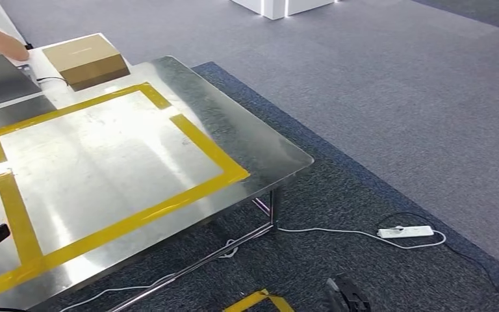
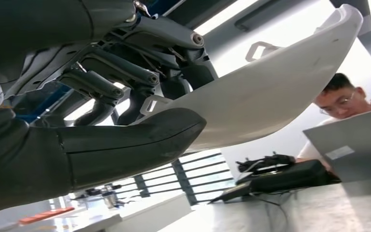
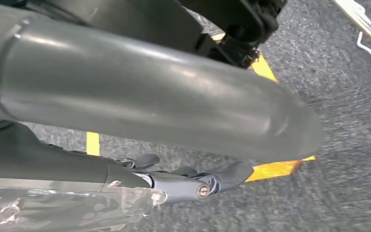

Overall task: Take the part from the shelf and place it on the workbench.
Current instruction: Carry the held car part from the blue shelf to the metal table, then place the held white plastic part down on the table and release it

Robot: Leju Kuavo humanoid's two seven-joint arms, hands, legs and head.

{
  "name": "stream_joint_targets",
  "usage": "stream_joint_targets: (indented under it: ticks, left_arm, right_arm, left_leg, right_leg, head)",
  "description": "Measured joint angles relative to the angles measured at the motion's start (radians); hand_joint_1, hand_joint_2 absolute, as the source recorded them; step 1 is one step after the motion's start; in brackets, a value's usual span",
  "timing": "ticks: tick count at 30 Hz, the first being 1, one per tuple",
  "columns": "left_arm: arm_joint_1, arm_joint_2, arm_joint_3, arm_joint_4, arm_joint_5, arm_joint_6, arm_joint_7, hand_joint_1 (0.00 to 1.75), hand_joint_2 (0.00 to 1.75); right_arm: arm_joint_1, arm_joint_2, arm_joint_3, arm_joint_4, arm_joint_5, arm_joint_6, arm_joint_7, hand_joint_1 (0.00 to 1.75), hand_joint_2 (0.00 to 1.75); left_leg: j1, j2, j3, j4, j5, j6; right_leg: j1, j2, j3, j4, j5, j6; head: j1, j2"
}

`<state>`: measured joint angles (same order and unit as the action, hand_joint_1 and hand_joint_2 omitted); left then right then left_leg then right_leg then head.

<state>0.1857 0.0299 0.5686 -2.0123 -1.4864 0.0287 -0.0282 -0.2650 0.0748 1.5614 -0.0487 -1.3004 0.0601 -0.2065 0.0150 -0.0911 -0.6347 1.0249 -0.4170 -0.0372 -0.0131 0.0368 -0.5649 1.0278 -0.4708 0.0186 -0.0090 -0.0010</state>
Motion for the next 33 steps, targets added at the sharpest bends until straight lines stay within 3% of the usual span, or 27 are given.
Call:
stream_joint_targets:
  ticks: [2, 4, 5, 6, 7, 9, 11, 13, 15, 17, 19, 20, 21, 23, 25, 27, 30, 33]
  left_arm:
    - [-0.004, 0.001, 0.000, 0.000, 0.001, -0.013, 0.000, 1.59, 1.75]
    - [-0.005, 0.000, -0.001, 0.000, 0.002, -0.030, -0.001, 1.59, 1.75]
    - [-0.003, -0.001, -0.001, 0.000, 0.002, -0.037, -0.002, 1.59, 1.75]
    - [-0.003, -0.001, -0.001, 0.000, 0.003, -0.043, -0.004, 1.59, 1.75]
    - [-0.003, -0.002, -0.001, 0.000, 0.003, -0.048, -0.005, 1.59, 1.75]
    - [-0.004, -0.001, -0.001, 0.000, 0.004, -0.056, -0.010, 1.59, 1.75]
    - [-0.003, -0.002, -0.001, 0.000, 0.006, -0.062, -0.018, 1.59, 1.75]
    - [0.001, -0.002, -0.001, 0.000, 0.007, -0.067, -0.021, 1.59, 1.75]
    - [0.003, -0.002, -0.001, 0.000, 0.008, -0.068, -0.022, 1.59, 1.75]
    - [0.001, -0.003, -0.002, 0.000, 0.008, -0.069, -0.022, 1.59, 1.75]
    - [0.001, -0.005, -0.002, 0.000, 0.010, -0.071, -0.027, 1.59, 1.75]
    - [0.002, -0.006, -0.002, 0.000, 0.012, -0.072, -0.032, 1.59, 1.75]
    - [0.003, -0.007, -0.002, 0.000, 0.014, -0.072, -0.040, 1.59, 1.75]
    - [0.007, -0.007, -0.003, 0.000, 0.020, -0.070, -0.058, 1.59, 1.75]
    - [0.009, -0.005, -0.005, 0.000, 0.033, -0.064, -0.081, 1.59, 1.75]
    - [0.016, 0.007, -0.012, 0.000, 0.063, -0.053, -0.118, 1.59, 1.75]
    - [0.030, 0.038, -0.031, 0.006, 0.124, -0.033, -0.183, 1.59, 1.75]
    - [0.037, 0.064, -0.049, 0.017, 0.163, -0.022, -0.210, 1.59, 1.75]
  right_arm:
    - [0.001, -0.001, 0.000, 0.000, 0.000, 0.000, 0.000, 0.00, 0.00]
    - [0.004, -0.001, 0.000, 0.000, 0.000, 0.001, 0.000, 0.00, 0.00]
    - [0.005, -0.002, 0.000, -0.001, 0.000, 0.000, 0.000, 0.00, 0.00]
    - [0.005, -0.002, 0.000, -0.001, 0.000, 0.000, -0.001, 0.00, 0.00]
    - [0.003, -0.002, 0.000, -0.001, 0.000, 0.000, -0.001, 0.00, 0.00]
    - [0.001, -0.002, 0.000, -0.002, 0.000, 0.001, -0.004, 0.00, 0.00]
    - [-0.001, -0.002, 0.000, -0.002, 0.000, 0.001, -0.007, 0.00, 0.00]
    - [-0.003, -0.002, 0.000, -0.004, 0.000, 0.002, -0.010, 0.00, 0.00]
    - [-0.006, -0.002, 0.000, -0.005, 0.000, 0.003, -0.014, 0.00, 0.00]
    - [-0.006, -0.002, 0.000, -0.005, 0.000, 0.003, -0.016, 0.00, 0.00]
    - [0.000, -0.003, 0.000, -0.005, 0.000, 0.003, -0.016, 0.00, 0.00]
    - [0.003, -0.003, 0.000, -0.005, 0.000, 0.004, -0.017, 0.00, 0.00]
    - [0.005, -0.003, 0.000, -0.005, 0.000, 0.004, -0.018, 0.00, 0.00]
    - [0.006, -0.005, 0.000, -0.005, 0.000, 0.004, -0.020, 0.00, 0.00]
    - [0.005, -0.007, 0.000, -0.006, 0.000, 0.005, -0.024, 0.00, 0.00]
    - [0.006, -0.007, 0.000, -0.007, 0.000, 0.007, -0.033, 0.00, 0.00]
    - [0.008, -0.009, 0.000, -0.008, -0.002, 0.016, -0.049, 0.00, 0.00]
    - [0.009, -0.010, 0.000, -0.014, -0.003, 0.028, -0.059, 0.00, 0.00]
  left_leg:
    - [-0.004, 0.059, -0.053, 0.111, -0.059, -0.005]
    - [-0.003, 0.076, -0.110, 0.230, -0.105, -0.007]
    - [-0.003, 0.078, -0.119, 0.250, -0.104, -0.006]
    - [-0.004, 0.080, -0.107, 0.231, -0.084, -0.004]
    - [-0.005, 0.089, -0.078, 0.178, -0.053, 0.000]
    - [-0.014, 0.138, -0.003, 0.046, -0.005, 0.010]
    - [-0.022, 0.170, 0.033, -0.021, 0.002, 0.019]
    - [-0.022, 0.154, 0.034, -0.028, 0.000, 0.028]
    - [-0.017, 0.140, 0.036, -0.033, 0.003, 0.038]
    - [-0.012, 0.128, 0.036, -0.035, 0.005, 0.047]
    - [-0.012, 0.115, 0.036, -0.035, 0.004, 0.050]
    - [-0.012, 0.108, 0.036, -0.035, 0.003, 0.050]
    - [-0.011, 0.101, 0.038, -0.034, 0.003, 0.050]
    - [-0.009, 0.091, 0.042, -0.033, 0.000, 0.045]
    - [-0.011, 0.084, 0.041, -0.027, -0.002, 0.036]
    - [-0.015, 0.081, 0.035, -0.022, -0.002, 0.041]
    - [-0.016, 0.080, 0.035, -0.025, 0.003, 0.066]
    - [-0.015, 0.081, 0.039, -0.033, 0.006, 0.062]
  right_leg:
    - [0.003, -0.025, 0.001, -0.001, -0.001, -0.010]
    - [0.007, -0.054, 0.000, -0.001, -0.003, -0.015]
    - [0.009, -0.069, 0.000, -0.001, -0.004, -0.016]
    - [0.010, -0.082, 0.001, -0.001, -0.005, -0.016]
    - [0.011, -0.095, 0.004, -0.001, -0.007, -0.015]
    - [0.015, -0.116, 0.006, 0.000, -0.013, -0.009]
    - [0.022, -0.133, 0.010, -0.001, -0.019, 0.000]
    - [0.024, -0.147, 0.019, -0.005, -0.024, 0.009]
    - [0.021, -0.118, 0.010, 0.023, -0.046, 0.021]
    - [0.019, -0.065, -0.041, 0.129, -0.102, 0.030]
    - [0.018, -0.043, -0.106, 0.255, -0.148, 0.033]
    - [0.018, -0.041, -0.123, 0.280, -0.146, 0.034]
    - [0.017, -0.041, -0.122, 0.267, -0.124, 0.034]
    - [0.013, -0.040, -0.075, 0.147, -0.046, 0.036]
    - [0.009, -0.035, -0.025, 0.034, -0.003, 0.033]
    - [0.008, -0.030, -0.012, 0.003, 0.000, 0.026]
    - [0.009, -0.026, -0.012, 0.003, 0.004, 0.020]
    - [0.013, -0.023, -0.012, 0.003, 0.003, 0.012]
  head:
    - [-0.006, 0.000]
    - [-0.006, 0.000]
    - [-0.006, 0.000]
    - [-0.006, 0.000]
    - [-0.006, 0.000]
    - [-0.007, 0.000]
    - [-0.005, 0.000]
    - [-0.003, 0.000]
    - [-0.001, 0.000]
    - [0.002, 0.000]
    - [0.003, 0.000]
    - [0.003, 0.000]
    - [0.003, 0.000]
    - [0.003, 0.000]
    - [0.004, 0.000]
    - [0.003, 0.000]
    - [0.002, 0.000]
    - [0.001, 0.000]
